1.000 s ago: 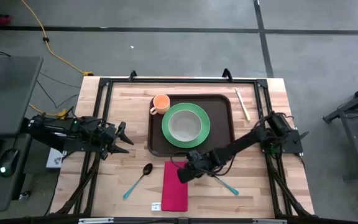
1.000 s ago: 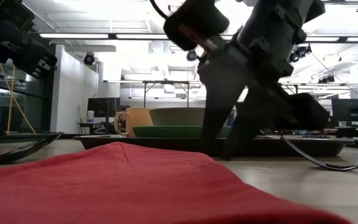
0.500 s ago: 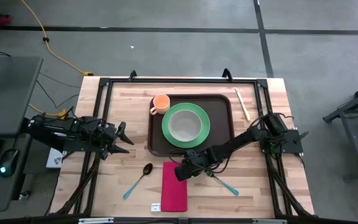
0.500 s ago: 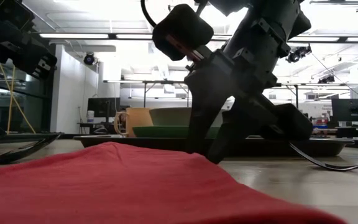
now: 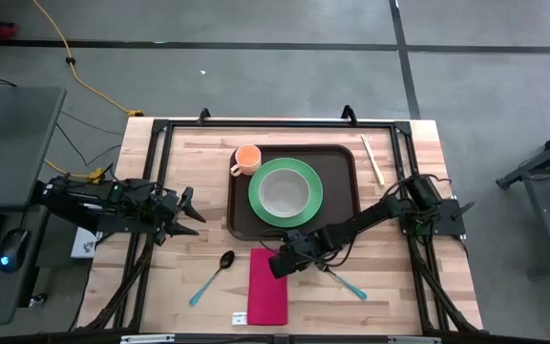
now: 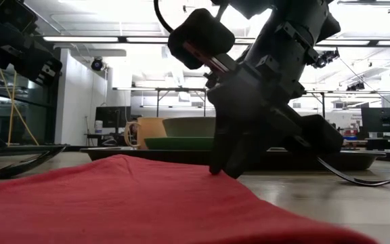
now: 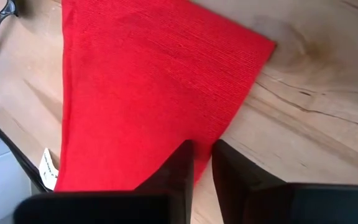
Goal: Set up tray
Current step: Put the red napkin on the brown serving tray to the right of the green plate
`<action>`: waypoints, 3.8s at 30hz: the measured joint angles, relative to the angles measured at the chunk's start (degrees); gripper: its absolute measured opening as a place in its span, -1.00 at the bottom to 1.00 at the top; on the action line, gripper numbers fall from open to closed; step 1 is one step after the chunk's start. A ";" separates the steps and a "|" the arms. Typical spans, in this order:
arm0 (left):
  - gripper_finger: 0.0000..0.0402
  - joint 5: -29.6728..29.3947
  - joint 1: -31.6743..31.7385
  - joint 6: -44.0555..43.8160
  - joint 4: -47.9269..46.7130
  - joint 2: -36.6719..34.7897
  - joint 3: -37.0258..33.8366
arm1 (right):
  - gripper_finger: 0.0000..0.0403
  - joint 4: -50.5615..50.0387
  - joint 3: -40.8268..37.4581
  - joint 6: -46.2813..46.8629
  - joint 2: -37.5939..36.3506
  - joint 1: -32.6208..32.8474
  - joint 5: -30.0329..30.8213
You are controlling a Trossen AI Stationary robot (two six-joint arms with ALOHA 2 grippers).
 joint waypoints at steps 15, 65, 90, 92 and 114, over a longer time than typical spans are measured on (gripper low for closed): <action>0.14 -0.04 0.00 0.20 -0.32 -0.02 0.00 | -0.99 -0.90 -0.09 1.21 0.02 0.30 2.51; 0.14 -0.42 -0.02 0.22 -1.10 -0.01 -0.04 | -1.00 -30.11 21.41 -7.35 0.87 0.51 4.81; 0.14 -0.42 -0.02 0.22 -1.09 -0.01 -0.04 | -1.00 -56.14 35.87 -10.67 0.63 0.54 6.92; 0.14 -0.42 0.00 0.22 -1.10 0.00 -0.04 | -1.00 -56.90 36.80 -10.67 0.63 0.53 7.27; 0.14 -0.39 -0.01 0.22 0.34 0.00 -0.15 | -1.00 -59.28 39.29 -13.68 0.55 1.83 10.21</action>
